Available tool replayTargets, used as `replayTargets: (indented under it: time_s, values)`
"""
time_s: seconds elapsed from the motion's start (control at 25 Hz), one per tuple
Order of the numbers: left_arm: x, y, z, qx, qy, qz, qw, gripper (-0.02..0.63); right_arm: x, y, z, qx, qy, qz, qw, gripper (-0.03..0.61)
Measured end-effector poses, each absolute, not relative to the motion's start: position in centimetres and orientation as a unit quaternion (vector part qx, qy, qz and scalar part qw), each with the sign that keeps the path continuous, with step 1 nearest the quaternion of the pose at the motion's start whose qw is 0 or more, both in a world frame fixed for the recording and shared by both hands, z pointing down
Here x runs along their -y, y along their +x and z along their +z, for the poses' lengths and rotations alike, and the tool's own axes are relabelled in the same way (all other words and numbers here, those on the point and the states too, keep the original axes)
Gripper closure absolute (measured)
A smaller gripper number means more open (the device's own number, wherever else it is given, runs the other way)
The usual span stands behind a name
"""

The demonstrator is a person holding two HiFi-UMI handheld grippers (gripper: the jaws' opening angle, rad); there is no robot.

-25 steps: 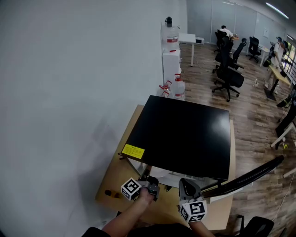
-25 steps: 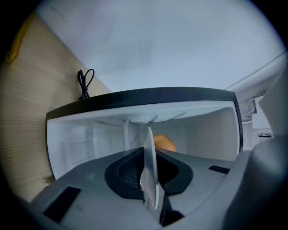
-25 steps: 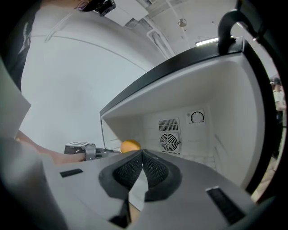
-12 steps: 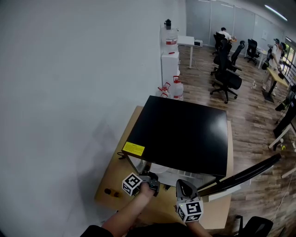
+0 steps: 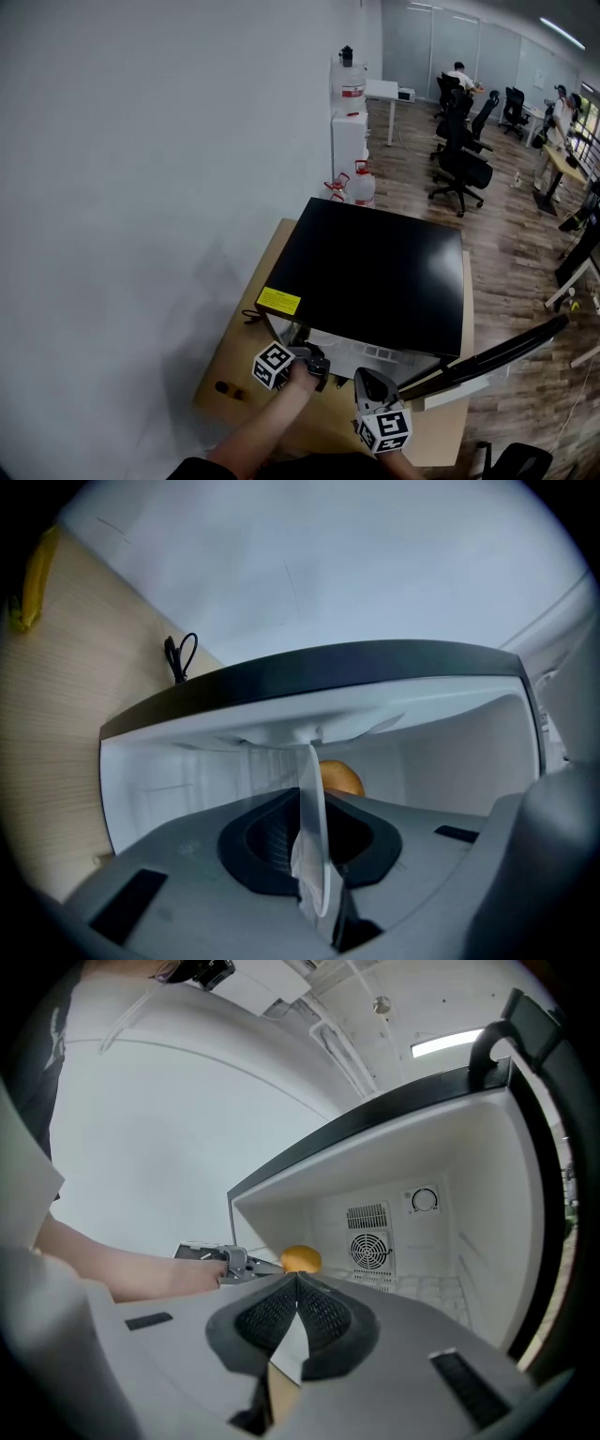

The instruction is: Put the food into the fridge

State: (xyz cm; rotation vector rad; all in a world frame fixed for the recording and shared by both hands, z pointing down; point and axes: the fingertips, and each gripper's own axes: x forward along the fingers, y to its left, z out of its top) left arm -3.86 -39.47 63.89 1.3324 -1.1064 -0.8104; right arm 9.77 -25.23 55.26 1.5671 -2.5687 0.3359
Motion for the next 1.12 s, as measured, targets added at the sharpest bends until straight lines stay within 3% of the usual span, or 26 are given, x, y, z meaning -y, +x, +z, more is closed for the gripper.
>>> replayTargets:
  time_s: [0.4, 0.8, 1.12]
  values:
    - [39.9, -3.5, 64.1, 0.523, 0.579, -0.269, 0.565, 0.578, 24.7, 9.5, 55.0, 0.845, 0.519, 0.108, 0.064, 0.518]
    - [40.6, -3.9, 63.7, 0.595, 0.671, -0.108, 0.429, 0.573, 24.0, 10.0, 55.1, 0.84, 0.527, 0.105, 0.071, 0.518]
    - [41.4, -2.7, 63.3, 0.608, 0.692, -0.048, 0.386, 0.438, 24.0, 9.5, 55.3, 0.842, 0.523, 0.112, 0.072, 0.518]
